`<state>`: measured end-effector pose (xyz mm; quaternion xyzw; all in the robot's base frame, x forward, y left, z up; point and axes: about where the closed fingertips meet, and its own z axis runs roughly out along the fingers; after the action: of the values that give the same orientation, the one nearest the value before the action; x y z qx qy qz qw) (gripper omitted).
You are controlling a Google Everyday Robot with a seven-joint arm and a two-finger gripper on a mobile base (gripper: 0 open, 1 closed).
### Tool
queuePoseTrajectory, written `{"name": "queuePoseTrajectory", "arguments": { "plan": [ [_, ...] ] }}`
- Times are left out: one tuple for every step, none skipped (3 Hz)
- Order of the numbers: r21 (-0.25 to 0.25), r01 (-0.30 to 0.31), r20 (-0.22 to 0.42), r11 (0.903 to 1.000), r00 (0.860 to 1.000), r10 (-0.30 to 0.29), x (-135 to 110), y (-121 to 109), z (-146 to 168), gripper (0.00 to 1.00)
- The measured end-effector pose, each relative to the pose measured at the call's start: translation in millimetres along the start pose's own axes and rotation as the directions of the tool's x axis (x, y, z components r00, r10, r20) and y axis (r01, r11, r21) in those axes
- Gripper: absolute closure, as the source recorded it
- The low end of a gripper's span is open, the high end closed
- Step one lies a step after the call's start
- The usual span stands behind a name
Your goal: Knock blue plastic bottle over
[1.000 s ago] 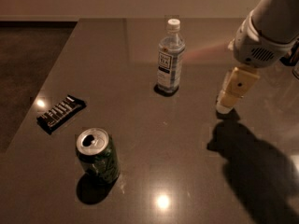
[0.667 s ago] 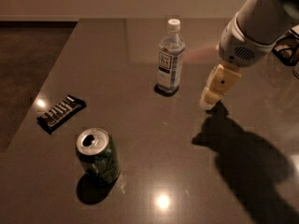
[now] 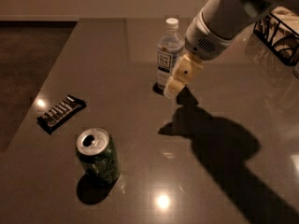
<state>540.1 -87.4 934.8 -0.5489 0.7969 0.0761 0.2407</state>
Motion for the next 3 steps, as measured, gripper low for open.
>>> {"name": "queuePoseTrajectory", "arguments": {
  "plan": [
    [0.01,0.015,0.042,0.9998,0.999,-0.015,-26.9,-13.9,6.0,0.0],
    [0.031,0.02,0.071,0.9993,0.997,-0.022,-39.3,-30.2,2.4,0.0],
    [0.043,0.015,0.09,0.999,0.996,-0.019,-42.9,-40.9,-1.4,0.0]
  ]
}}
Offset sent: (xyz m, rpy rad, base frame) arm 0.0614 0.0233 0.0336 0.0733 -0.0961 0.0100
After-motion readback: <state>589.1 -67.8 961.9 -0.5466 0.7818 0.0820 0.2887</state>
